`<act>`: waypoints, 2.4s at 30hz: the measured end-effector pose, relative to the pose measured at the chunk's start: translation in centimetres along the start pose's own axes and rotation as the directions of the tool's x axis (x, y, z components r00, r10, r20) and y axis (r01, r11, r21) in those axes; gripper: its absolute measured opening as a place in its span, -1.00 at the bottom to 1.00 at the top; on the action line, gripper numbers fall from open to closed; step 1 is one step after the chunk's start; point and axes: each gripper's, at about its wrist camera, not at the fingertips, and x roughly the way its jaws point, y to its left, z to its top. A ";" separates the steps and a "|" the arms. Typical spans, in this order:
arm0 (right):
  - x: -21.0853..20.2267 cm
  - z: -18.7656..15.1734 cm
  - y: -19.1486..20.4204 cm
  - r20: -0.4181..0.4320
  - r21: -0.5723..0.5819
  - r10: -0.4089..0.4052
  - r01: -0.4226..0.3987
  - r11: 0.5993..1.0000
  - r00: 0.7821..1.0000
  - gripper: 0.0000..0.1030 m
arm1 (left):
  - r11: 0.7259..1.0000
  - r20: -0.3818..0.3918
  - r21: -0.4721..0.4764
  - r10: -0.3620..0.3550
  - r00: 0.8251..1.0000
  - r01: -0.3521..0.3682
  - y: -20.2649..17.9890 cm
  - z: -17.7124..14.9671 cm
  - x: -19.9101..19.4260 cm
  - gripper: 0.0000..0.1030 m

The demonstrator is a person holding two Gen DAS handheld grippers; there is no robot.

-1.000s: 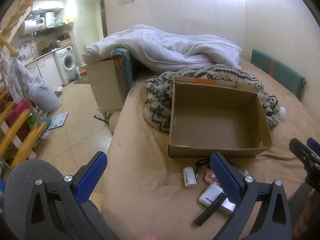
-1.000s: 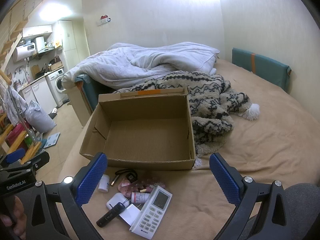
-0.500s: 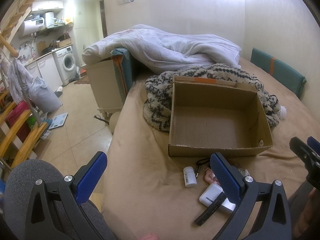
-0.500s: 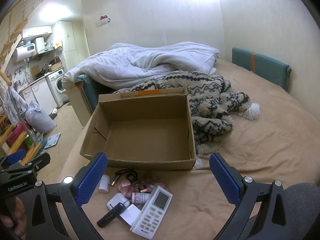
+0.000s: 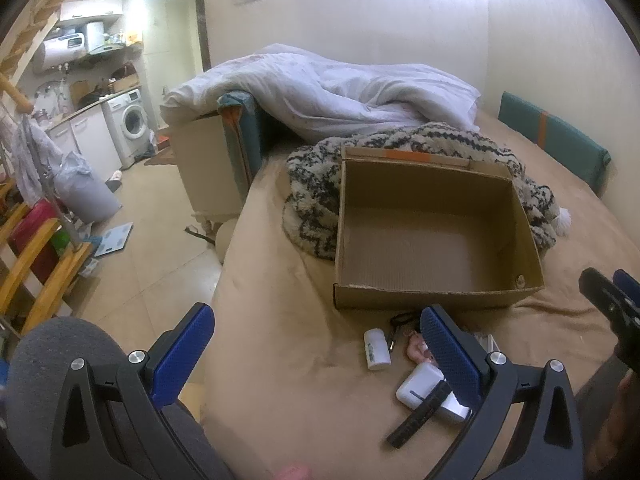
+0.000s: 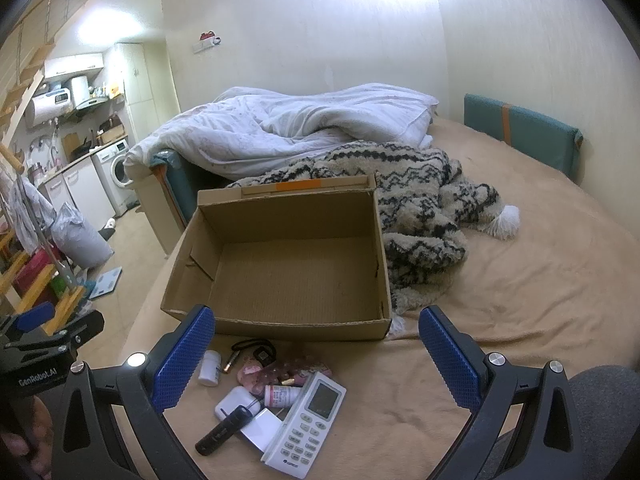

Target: Organize rigid objects

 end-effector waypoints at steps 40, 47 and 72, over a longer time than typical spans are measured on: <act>6.9 -1.8 -4.2 -0.386 0.254 0.068 0.035 0.967 0.920 1.00 | 0.870 -0.622 0.359 -0.046 0.782 0.337 -12.6 -9.0 13.2 -0.10; 7.0 -1.7 -3.9 -0.389 0.233 0.059 0.037 0.972 0.919 1.00 | 0.871 -0.612 0.357 -0.055 0.789 0.338 -12.6 -8.6 13.7 -0.66; 15.1 -9.2 -4.5 -0.676 0.495 0.342 0.058 0.867 0.652 0.16 | 0.998 -0.365 -0.054 -0.042 0.930 0.024 -0.7 -1.5 10.5 -0.66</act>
